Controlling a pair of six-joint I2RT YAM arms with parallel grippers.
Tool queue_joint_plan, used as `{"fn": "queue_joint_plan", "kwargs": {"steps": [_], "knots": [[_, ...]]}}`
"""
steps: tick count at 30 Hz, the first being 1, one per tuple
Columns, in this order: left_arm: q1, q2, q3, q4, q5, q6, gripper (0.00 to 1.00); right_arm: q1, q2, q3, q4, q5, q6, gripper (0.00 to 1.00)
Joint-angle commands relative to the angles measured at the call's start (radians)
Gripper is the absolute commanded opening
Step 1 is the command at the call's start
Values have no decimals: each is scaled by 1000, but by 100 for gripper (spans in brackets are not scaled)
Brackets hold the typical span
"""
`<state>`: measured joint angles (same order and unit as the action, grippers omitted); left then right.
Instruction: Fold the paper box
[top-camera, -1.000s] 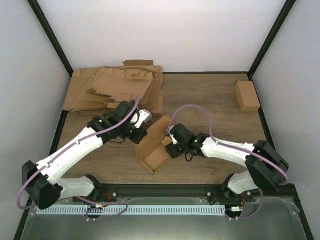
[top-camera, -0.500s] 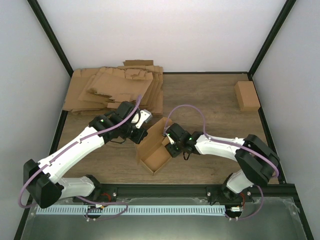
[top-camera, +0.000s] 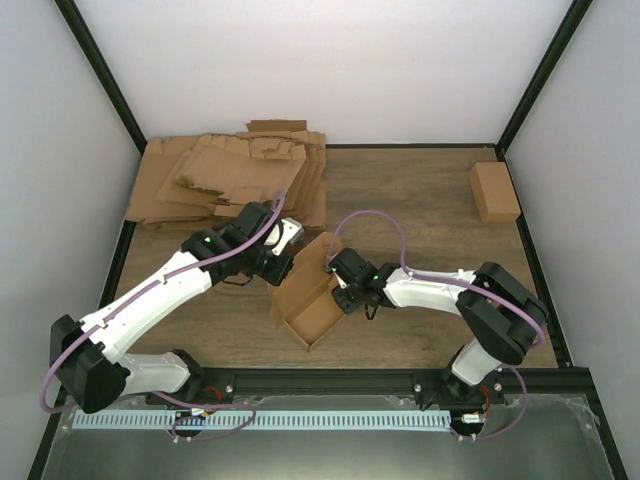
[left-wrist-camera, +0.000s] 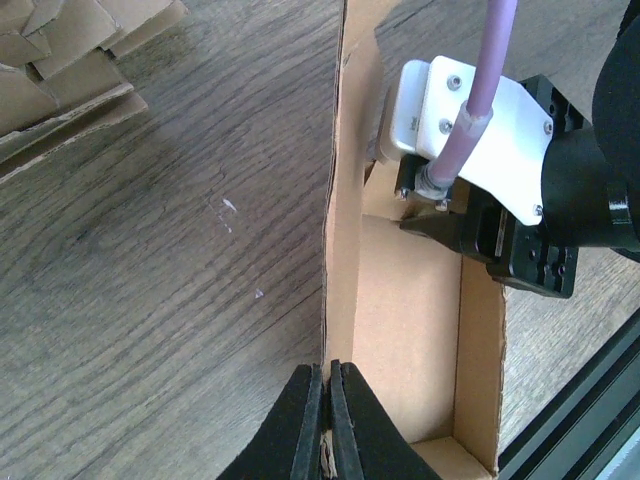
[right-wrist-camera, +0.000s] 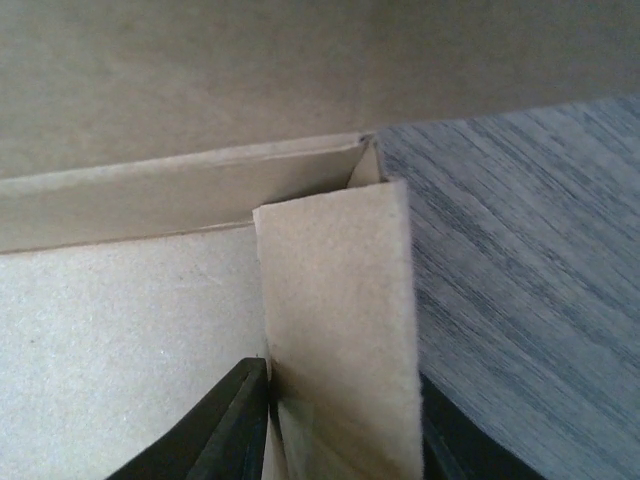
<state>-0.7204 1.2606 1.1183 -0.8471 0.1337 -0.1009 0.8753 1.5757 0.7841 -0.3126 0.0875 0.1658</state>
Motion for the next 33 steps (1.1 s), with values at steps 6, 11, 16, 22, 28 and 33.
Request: {"fn": "queue_joint_plan", "kwargs": {"steps": [6,11,16,22,28,33], "knots": [[-1,11,33,12,5,-13,4,-1,1,-9,22,64,25,12],[-2,10,39,21,19,-17,5,-1,-7,-20,18,108,48,6],[-2,10,42,28,23,-20,5,3,-10,-23,4,167,91,1],[-2,-4,47,37,4,-36,17,4,-58,-32,6,191,137,1],[-1,-71,65,8,-76,-88,62,1,-44,-7,-28,241,283,1],[-2,-189,65,-42,-234,-202,90,-7,-20,5,-63,276,446,1]]}}
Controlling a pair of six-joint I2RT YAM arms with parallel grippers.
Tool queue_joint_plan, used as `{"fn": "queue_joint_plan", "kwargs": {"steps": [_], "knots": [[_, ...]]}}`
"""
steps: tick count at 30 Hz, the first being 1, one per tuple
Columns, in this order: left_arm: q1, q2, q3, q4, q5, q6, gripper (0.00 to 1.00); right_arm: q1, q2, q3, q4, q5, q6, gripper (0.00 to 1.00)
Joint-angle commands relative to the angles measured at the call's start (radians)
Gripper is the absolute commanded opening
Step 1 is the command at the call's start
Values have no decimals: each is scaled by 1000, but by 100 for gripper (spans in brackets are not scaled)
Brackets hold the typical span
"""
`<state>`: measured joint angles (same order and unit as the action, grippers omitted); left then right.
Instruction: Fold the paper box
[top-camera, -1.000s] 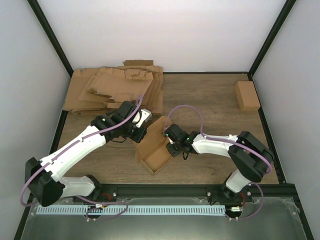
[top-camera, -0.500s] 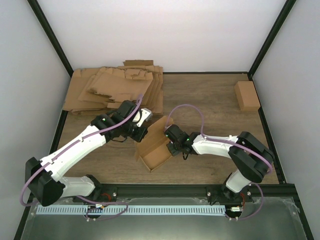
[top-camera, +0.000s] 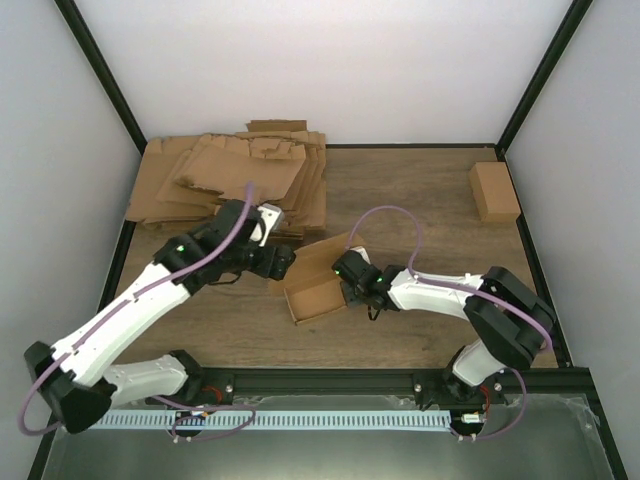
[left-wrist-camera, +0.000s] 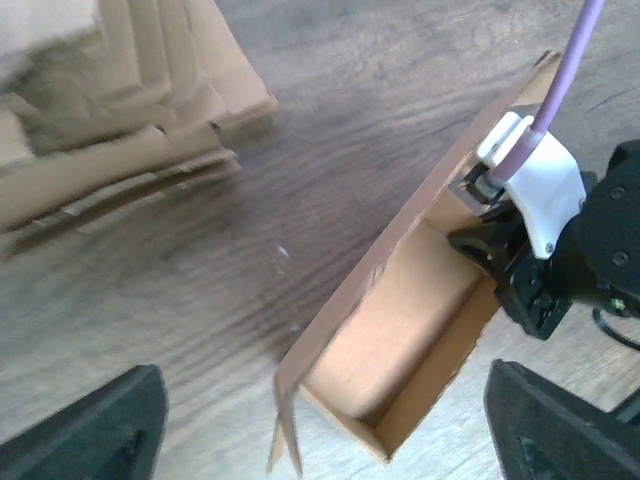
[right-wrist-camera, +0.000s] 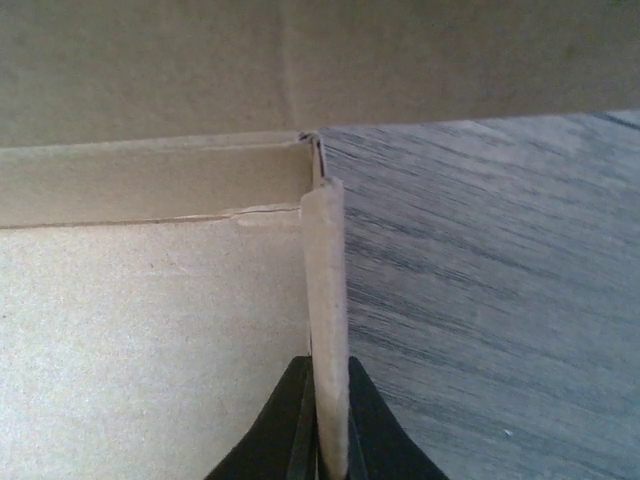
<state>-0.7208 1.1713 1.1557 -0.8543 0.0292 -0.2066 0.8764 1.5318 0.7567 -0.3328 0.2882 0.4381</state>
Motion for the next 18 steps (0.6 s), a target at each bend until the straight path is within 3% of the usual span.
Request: {"fn": "queue_joint_plan", "kwargs": {"steps": [1,8,9,10,12,15,18], "knots": [[-1,-127,20,-35,-146,-115,96,-9,32,40,-61,97,223,1],[1,-234,-92,-27,-169,-277,100,-16,45,52,-102,95,343,3],[1,-237,-118,-13,-156,-289,100,-17,36,46,-83,78,325,9],[1,-242,-144,0,-142,-297,100,-17,26,44,-77,74,317,24],[0,-249,-187,27,-111,-301,100,-17,3,40,-74,74,292,29],[0,-248,-234,65,-88,-292,100,-17,-34,44,-88,98,266,47],[0,-228,-262,95,-104,-282,100,-19,-66,65,-116,113,247,52]]}}
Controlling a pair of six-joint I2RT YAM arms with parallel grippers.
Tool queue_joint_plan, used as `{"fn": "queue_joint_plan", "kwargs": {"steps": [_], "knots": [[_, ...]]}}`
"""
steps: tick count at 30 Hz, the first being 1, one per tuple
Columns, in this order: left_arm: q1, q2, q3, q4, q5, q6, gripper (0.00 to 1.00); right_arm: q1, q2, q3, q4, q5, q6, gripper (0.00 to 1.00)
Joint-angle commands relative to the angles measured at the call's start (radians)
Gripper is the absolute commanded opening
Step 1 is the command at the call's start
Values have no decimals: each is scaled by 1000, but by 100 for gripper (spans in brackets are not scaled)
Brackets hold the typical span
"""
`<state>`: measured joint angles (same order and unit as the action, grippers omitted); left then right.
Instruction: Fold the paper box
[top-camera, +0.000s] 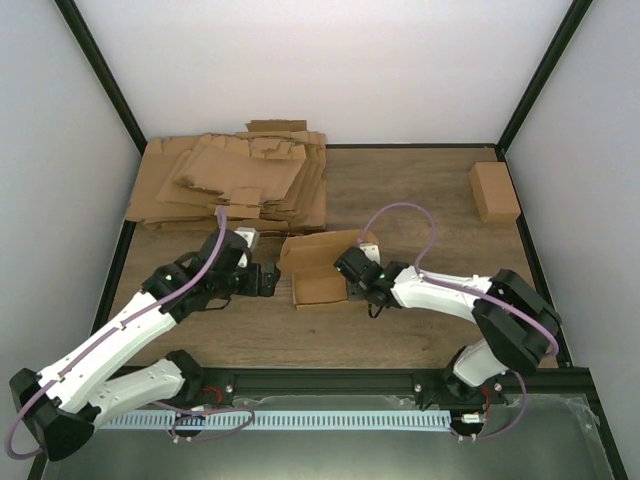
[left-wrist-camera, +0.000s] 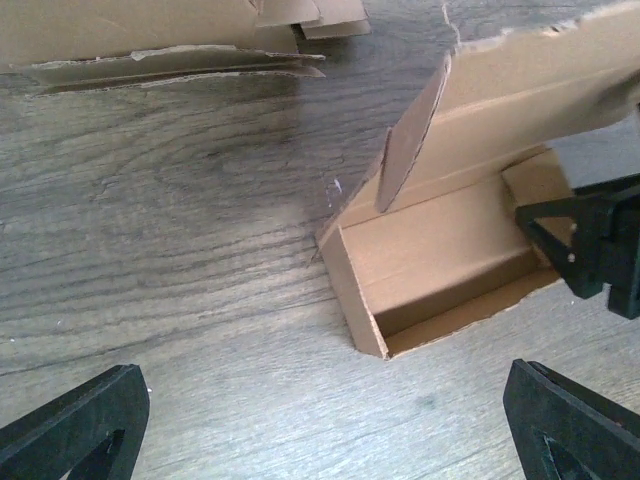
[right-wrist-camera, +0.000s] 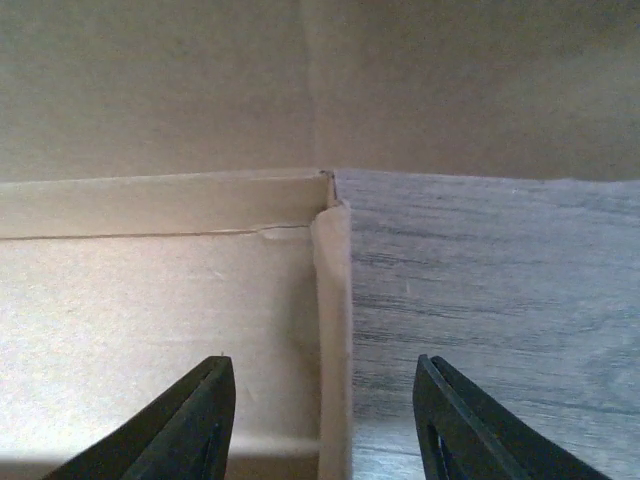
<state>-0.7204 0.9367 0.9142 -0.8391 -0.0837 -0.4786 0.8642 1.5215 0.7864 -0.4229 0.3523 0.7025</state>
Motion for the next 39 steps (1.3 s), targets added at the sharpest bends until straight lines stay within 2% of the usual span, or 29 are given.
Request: {"fn": "queue_joint_plan", "kwargs": {"steps": [1,9,17,24,27,32,35,39], "knots": [[0,14,-27,92,0,-7,100,-7,-66,45,-31,49,-26,52],[0,41,-103,217,-27,-8,100,-72,-128,50,18,-88,-160,60],[0,71,-166,326,-44,-27,99,-78,-130,8,45,-132,-154,62],[1,130,-179,392,-27,-3,91,-102,-339,-81,150,-193,-225,62],[0,156,-185,430,-3,-8,85,-175,-325,-56,117,-265,-263,63],[-2,177,-201,479,6,-32,78,-238,-351,-58,106,-272,-296,66],[-3,179,-215,510,8,-40,75,-280,-445,-108,174,-301,-320,66],[-3,191,-207,517,-15,-41,68,-376,-566,-196,306,-432,-343,66]]}}
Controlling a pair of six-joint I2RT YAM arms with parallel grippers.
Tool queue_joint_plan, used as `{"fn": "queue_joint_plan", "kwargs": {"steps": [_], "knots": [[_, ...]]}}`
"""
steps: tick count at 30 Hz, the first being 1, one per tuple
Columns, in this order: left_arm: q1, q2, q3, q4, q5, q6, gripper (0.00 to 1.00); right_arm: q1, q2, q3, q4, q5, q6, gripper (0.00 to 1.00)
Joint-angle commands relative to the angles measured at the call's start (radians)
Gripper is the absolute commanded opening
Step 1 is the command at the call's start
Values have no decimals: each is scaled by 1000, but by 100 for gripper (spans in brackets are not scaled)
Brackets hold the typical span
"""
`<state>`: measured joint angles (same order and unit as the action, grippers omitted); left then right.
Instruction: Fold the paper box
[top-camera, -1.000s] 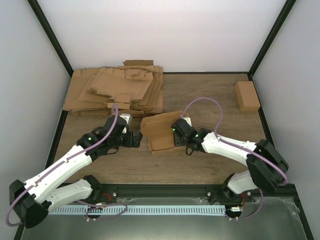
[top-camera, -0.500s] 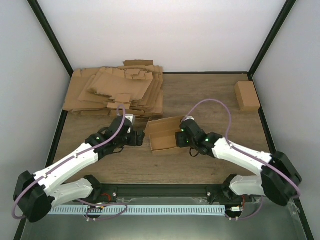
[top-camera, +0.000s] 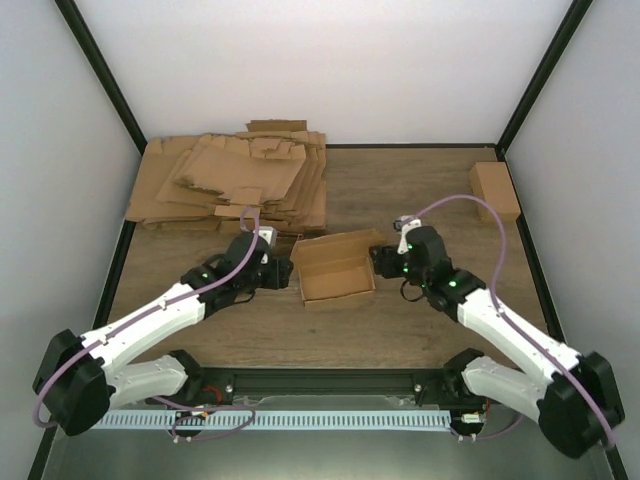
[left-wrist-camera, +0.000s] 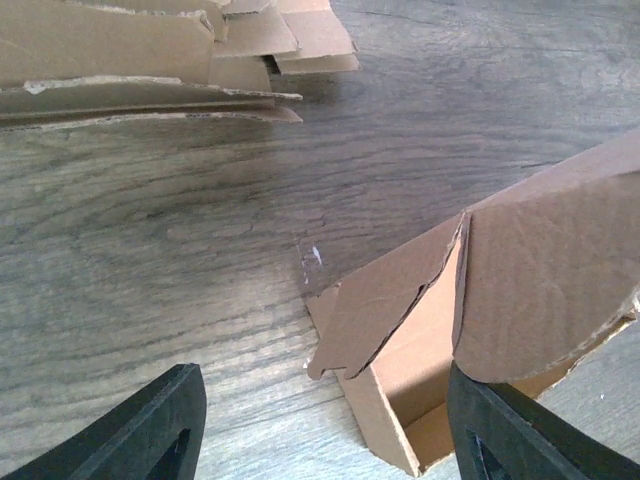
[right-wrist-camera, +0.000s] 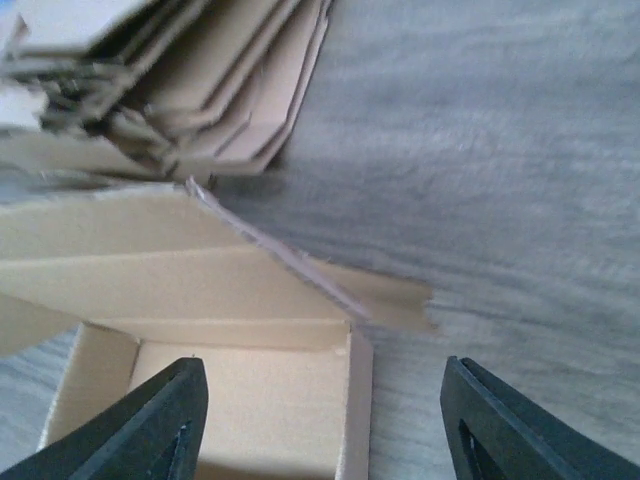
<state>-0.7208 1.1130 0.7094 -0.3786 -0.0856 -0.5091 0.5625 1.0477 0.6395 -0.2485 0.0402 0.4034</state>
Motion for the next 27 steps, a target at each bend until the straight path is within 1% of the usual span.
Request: {"fn": "queue_joint_plan", "kwargs": {"steps": [1,2,5,6,8,10,13,18,24,27], "knots": [[-2,19,5,56,-15,-8,66,-93,-97,-55,145,-132,-51,69],[-1,25,12,56,-17,-6,63,-114,-90,-55,152,-144,-61,71],[-1,48,35,54,-12,0,51,-164,-47,-39,155,-168,-88,88],[-1,58,43,51,-11,1,49,-183,-45,-44,171,-198,-102,92],[-1,74,58,50,-2,4,46,-253,-59,-71,225,-297,-120,94],[-1,93,71,44,2,4,42,-308,-58,-92,286,-418,-138,93],[-1,113,85,37,-6,5,39,-335,-17,-80,295,-514,-177,87],[-1,137,108,31,-5,4,31,-336,23,-76,316,-544,-188,85],[-2,161,145,21,22,-4,27,-336,97,-46,301,-580,-182,74],[-1,164,157,26,55,-13,25,-334,117,-33,280,-593,-180,70]]}}
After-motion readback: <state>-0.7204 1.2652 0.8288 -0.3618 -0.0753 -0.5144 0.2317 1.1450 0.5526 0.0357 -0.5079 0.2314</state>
